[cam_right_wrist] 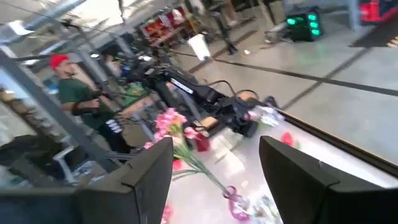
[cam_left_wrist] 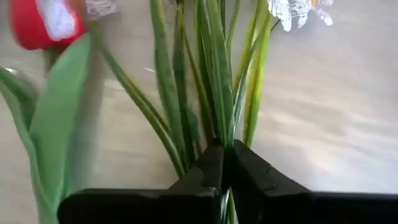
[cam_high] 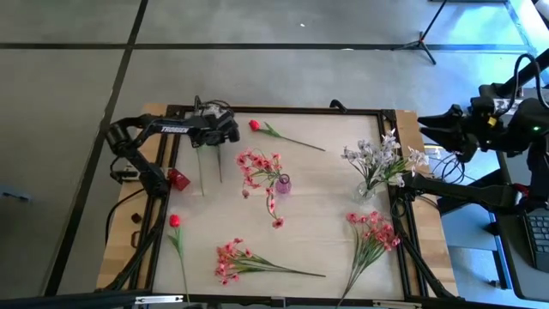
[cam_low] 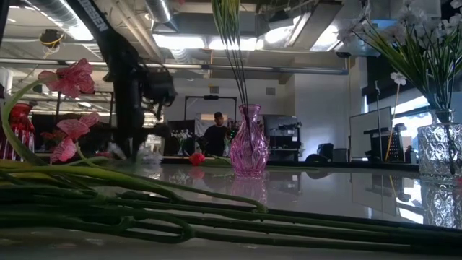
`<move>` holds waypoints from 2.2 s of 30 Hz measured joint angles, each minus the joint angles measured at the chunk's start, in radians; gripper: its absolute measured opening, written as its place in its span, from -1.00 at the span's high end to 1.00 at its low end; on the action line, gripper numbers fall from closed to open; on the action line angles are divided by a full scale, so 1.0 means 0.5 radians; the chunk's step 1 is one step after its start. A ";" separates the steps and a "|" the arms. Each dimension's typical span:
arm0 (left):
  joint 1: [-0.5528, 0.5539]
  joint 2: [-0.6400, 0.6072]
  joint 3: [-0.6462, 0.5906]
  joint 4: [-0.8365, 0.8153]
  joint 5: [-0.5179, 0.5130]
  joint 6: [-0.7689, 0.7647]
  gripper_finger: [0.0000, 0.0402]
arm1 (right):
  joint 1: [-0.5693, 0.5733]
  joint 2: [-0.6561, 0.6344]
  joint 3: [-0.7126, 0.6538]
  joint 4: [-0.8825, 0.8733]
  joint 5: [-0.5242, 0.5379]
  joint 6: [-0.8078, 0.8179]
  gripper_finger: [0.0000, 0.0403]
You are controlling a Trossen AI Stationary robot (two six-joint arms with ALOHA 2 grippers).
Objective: Sort flowers into vase by color
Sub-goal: Put the white flowers into the transparent vase
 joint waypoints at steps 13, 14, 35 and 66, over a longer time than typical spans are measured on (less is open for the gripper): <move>-0.353 -1.124 0.734 0.269 -0.368 1.029 0.99 | 0.000 -0.001 0.002 0.259 -0.353 -0.046 -0.17; -0.416 -1.183 0.779 0.424 -0.316 1.138 0.99 | 0.000 -0.001 0.002 0.260 -0.328 -0.078 -0.17; -1.380 -0.496 1.310 1.741 0.144 1.975 0.97 | 0.001 0.582 -0.003 0.863 -0.495 -0.279 -0.22; -1.134 0.277 1.961 1.543 0.354 2.051 0.97 | 0.002 1.047 0.000 1.664 -0.563 -0.173 -0.82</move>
